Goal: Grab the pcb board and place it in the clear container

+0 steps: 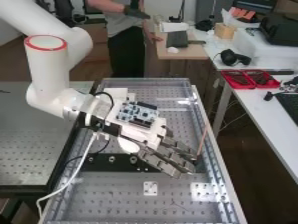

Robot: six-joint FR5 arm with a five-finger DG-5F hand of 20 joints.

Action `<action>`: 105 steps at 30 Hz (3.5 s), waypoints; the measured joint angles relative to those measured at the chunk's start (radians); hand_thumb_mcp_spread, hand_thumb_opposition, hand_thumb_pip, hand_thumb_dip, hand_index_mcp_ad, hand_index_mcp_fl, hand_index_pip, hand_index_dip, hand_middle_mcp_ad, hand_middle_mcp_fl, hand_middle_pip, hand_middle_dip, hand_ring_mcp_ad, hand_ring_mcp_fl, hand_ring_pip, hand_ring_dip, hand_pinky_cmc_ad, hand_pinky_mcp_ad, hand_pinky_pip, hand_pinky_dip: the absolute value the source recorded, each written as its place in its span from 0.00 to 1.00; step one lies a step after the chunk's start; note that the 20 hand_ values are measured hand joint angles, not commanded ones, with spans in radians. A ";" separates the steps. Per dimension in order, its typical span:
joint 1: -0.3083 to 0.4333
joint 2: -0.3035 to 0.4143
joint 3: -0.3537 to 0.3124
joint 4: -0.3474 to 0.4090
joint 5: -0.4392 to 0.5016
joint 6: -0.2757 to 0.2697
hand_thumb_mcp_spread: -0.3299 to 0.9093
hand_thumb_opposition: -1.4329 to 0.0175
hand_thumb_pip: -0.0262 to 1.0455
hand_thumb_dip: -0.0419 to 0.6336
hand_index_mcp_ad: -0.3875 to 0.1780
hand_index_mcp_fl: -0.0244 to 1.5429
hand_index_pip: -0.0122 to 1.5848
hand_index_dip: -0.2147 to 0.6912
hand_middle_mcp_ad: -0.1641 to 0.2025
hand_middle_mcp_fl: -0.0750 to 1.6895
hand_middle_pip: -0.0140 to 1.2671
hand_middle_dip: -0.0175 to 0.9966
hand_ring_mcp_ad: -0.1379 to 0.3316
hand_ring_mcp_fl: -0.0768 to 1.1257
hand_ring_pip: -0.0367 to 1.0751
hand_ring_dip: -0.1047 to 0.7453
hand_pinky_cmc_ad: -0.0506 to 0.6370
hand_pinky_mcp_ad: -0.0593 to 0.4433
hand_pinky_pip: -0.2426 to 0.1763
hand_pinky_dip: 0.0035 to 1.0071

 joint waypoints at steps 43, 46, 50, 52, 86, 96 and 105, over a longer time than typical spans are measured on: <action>0.328 -0.144 0.189 -0.014 -0.079 0.202 0.86 0.33 0.40 0.47 0.28 0.51 0.66 0.67 0.39 0.10 0.12 0.17 0.58 0.08 0.12 0.16 0.50 0.42 0.40 0.19; 0.336 -0.168 0.214 -0.024 -0.059 0.222 0.86 0.33 0.40 0.47 0.28 0.51 0.66 0.67 0.39 0.10 0.12 0.17 0.58 0.08 0.12 0.16 0.50 0.42 0.40 0.19; 0.343 -0.183 0.238 -0.044 -0.046 0.227 0.86 0.33 0.40 0.47 0.28 0.51 0.66 0.67 0.39 0.10 0.12 0.17 0.58 0.08 0.12 0.16 0.50 0.42 0.40 0.19; 0.344 -0.185 0.245 -0.056 -0.044 0.227 0.86 0.33 0.41 0.47 0.28 0.50 0.66 0.68 0.39 0.10 0.12 0.17 0.58 0.08 0.12 0.16 0.50 0.42 0.40 0.19; 0.190 0.209 -0.039 -0.047 0.130 0.123 0.70 0.46 0.30 0.42 0.37 0.20 0.14 0.69 0.42 0.04 0.12 0.17 0.58 0.06 0.12 0.15 0.55 0.58 0.40 0.17; 0.141 0.333 -0.077 -0.101 0.215 0.012 0.70 0.46 0.30 0.41 0.38 0.23 0.08 0.69 0.42 0.04 0.12 0.17 0.58 0.06 0.12 0.16 0.58 0.58 0.40 0.17; 0.135 0.355 -0.062 -0.127 0.188 0.001 0.70 0.46 0.30 0.41 0.37 0.23 0.08 0.71 0.42 0.04 0.12 0.17 0.58 0.06 0.12 0.16 0.58 0.58 0.40 0.17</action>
